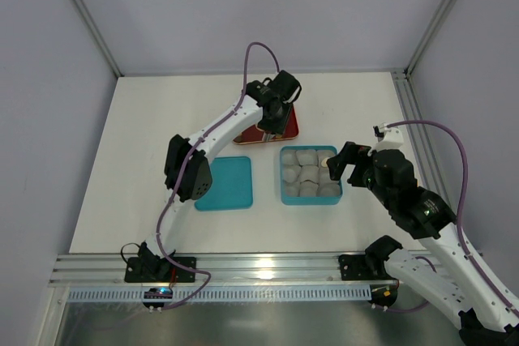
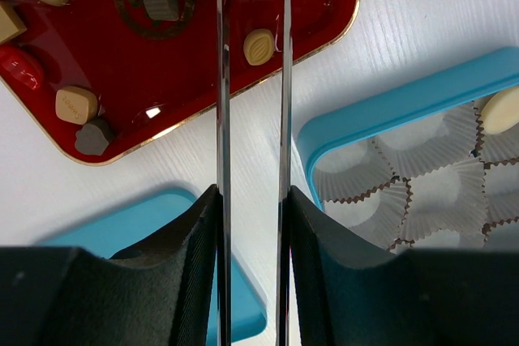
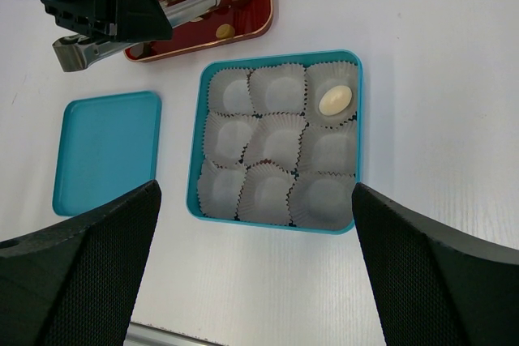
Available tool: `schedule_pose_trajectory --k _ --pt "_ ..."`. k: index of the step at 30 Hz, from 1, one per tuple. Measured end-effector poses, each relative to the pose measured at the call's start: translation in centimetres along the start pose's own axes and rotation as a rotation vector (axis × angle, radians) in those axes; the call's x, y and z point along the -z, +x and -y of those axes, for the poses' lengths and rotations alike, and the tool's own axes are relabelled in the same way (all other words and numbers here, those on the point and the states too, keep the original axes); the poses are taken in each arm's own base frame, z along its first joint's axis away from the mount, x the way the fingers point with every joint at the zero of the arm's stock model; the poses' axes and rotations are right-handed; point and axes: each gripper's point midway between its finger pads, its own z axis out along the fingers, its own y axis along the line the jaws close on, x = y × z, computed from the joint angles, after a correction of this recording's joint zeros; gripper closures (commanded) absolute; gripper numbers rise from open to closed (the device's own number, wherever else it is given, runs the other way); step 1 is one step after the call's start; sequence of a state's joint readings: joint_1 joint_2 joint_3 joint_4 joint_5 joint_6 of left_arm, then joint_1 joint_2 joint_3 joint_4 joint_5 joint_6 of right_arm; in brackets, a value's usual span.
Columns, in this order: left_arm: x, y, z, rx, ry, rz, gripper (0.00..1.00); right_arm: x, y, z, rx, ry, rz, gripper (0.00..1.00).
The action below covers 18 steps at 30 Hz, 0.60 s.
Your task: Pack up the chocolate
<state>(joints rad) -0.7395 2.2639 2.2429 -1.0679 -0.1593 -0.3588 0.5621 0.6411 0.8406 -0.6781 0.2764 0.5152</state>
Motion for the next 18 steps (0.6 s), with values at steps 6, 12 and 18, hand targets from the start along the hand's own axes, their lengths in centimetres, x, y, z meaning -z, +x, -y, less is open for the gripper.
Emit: schedule_pose_trajectory --k 6,12,18 --pt "0.0 0.1 -0.1 -0.002 -0.002 -0.005 0.7 -0.1 0.2 0.1 0.0 0.002 -0.003 0.0" --pt "0.3 0.1 -0.1 -0.004 -0.005 -0.006 0.73 -0.1 0.2 0.1 -0.003 0.002 -0.004 0.0" --pt "1.0 -0.6 -0.2 -0.004 -0.008 0.013 0.73 -0.1 0.2 0.1 -0.003 0.002 -0.004 0.0"
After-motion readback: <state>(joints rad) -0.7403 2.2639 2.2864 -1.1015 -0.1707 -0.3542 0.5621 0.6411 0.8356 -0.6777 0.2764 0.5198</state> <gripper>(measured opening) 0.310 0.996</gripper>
